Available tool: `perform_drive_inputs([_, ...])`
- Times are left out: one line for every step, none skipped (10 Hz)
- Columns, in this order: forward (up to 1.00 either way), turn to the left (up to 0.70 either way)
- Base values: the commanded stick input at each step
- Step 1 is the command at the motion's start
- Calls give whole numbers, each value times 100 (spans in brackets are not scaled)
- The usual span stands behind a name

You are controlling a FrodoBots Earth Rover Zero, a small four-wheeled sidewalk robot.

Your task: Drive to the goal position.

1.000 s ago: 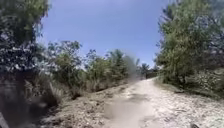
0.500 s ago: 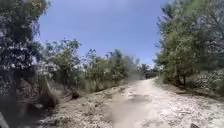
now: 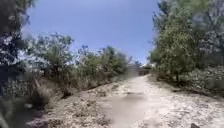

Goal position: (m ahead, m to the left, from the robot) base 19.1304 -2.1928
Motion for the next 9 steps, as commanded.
perform_drive_inputs([19,-75])
perform_drive_inputs([19,-76])
perform_drive_inputs([19,-62])
perform_drive_inputs([20,-23])
perform_drive_inputs([20,0])
perform_drive_inputs([23,0])
perform_drive_inputs([30,0])
perform_drive_inputs([30,0])
perform_drive_inputs([30,0])
